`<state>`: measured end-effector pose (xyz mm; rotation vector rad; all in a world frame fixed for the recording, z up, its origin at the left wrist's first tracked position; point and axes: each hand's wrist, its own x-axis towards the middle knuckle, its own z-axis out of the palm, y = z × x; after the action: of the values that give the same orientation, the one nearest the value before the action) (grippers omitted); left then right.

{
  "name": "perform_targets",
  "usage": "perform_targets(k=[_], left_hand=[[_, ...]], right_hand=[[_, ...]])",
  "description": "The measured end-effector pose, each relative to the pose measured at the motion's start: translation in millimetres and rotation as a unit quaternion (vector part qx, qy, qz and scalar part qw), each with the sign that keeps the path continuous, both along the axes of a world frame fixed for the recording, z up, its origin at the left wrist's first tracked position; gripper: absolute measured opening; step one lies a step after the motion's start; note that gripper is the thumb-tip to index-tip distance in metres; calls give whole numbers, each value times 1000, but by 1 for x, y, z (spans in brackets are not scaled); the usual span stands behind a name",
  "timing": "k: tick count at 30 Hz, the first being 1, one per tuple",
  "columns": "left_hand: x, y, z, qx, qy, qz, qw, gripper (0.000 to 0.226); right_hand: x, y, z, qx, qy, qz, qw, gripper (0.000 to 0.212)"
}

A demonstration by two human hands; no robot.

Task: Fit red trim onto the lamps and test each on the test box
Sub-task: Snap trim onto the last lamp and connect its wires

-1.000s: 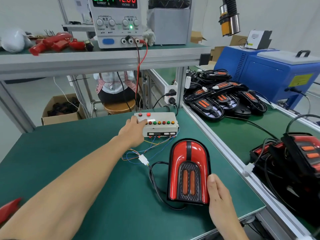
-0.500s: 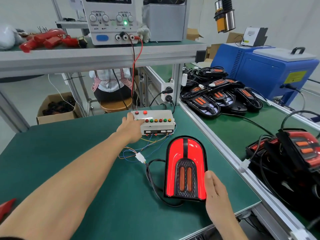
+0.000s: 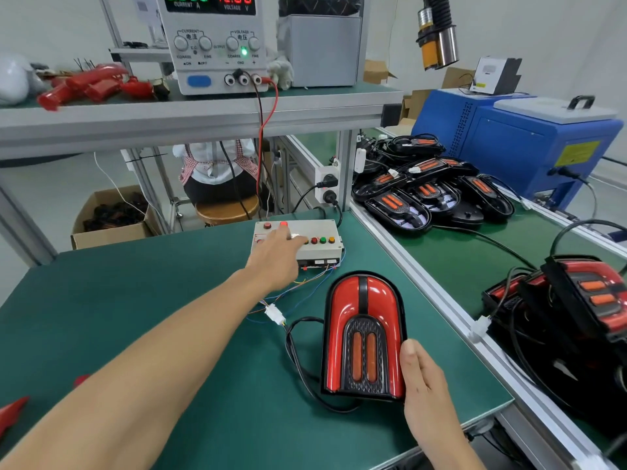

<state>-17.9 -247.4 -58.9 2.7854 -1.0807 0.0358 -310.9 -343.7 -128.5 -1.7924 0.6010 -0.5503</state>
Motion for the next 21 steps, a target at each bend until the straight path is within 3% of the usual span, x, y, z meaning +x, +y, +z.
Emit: perform_targets(k=[4,8,15,21], left_hand=[[-6,-26,-1,19,60,-40,997,74],[-9,-42,-3,46,66,-24,996,79],[-7,-53,-8,-13,111,20,994,67],[-6,-59,-4,-21,153,45,987,70]], right_hand=[[-1,-1,-2,-3,5,4,1000,56],[0,0,-1,-8,-2,-3,1000,46],[2,-4,-8,-8,8,-7,1000,53],[2,-3,-6,2,6,-14,1000,55]])
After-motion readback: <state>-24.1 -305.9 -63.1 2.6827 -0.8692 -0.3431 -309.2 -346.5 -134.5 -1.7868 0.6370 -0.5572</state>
